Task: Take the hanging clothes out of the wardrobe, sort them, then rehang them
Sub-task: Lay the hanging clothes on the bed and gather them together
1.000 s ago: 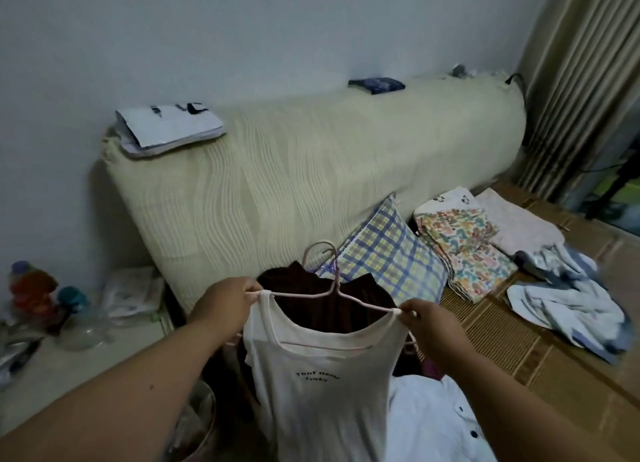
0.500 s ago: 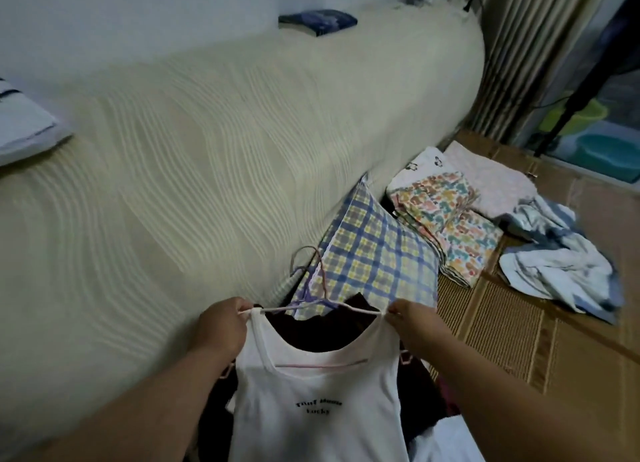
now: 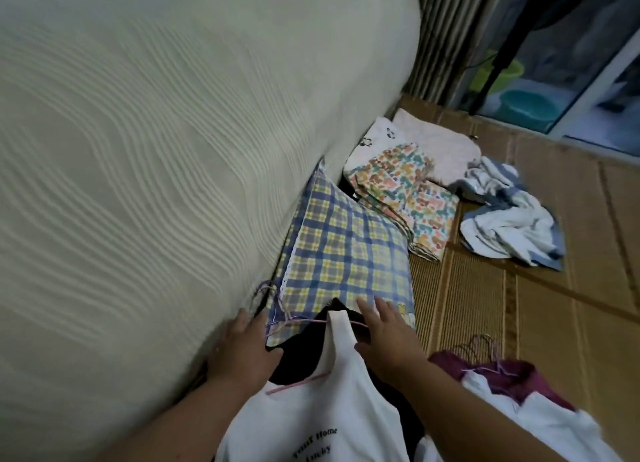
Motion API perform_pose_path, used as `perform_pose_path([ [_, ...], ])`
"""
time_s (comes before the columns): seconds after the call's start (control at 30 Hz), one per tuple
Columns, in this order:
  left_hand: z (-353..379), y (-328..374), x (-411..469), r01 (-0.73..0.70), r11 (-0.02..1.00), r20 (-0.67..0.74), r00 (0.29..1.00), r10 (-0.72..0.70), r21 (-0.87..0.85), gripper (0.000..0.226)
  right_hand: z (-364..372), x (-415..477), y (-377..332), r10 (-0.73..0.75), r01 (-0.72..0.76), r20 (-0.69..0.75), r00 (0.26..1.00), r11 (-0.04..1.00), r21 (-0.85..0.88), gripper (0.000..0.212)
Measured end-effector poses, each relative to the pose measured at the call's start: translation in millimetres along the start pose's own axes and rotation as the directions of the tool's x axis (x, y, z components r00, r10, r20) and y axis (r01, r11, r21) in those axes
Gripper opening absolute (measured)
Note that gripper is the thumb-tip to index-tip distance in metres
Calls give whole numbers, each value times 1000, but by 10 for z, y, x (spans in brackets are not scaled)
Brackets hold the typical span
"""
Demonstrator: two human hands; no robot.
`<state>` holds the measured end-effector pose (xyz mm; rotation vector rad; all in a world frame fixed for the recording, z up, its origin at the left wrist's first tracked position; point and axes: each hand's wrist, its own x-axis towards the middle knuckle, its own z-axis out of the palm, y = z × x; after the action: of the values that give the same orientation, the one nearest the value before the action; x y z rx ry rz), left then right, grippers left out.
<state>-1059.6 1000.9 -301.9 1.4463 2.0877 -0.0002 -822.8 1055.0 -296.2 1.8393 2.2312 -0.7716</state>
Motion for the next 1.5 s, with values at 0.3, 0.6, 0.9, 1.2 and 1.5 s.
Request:
perform_pose_path([
  [0.3, -236, 1224, -630, -454, 867, 120, 891, 438, 204, 68, -748, -1288, 643, 138, -143, -99, 986, 989, -46, 68],
  [0.6, 404, 2741, -2166, -791, 490, 285, 596, 750, 366, 58, -686, -3675, 1866, 477, -460, -266, 838, 879, 125, 58],
  [0.9, 1843, 3913, -4575, -935, 202, 385, 307, 870, 290, 56, 67, -6440, 3073, 734, -684, -227, 641, 679, 266, 62],
  [1.2, 3151, 4578, -6224, -959, 172, 480, 264, 837, 226, 59, 282, -8188, 4081, 803, -732, -211, 557, 595, 332, 59],
  [1.5, 4101, 5606, -6461, -950, 207, 505, 301, 809, 235, 60, 483, -8521, 5521, 830, -725, -152, 536, 545, 421, 57],
])
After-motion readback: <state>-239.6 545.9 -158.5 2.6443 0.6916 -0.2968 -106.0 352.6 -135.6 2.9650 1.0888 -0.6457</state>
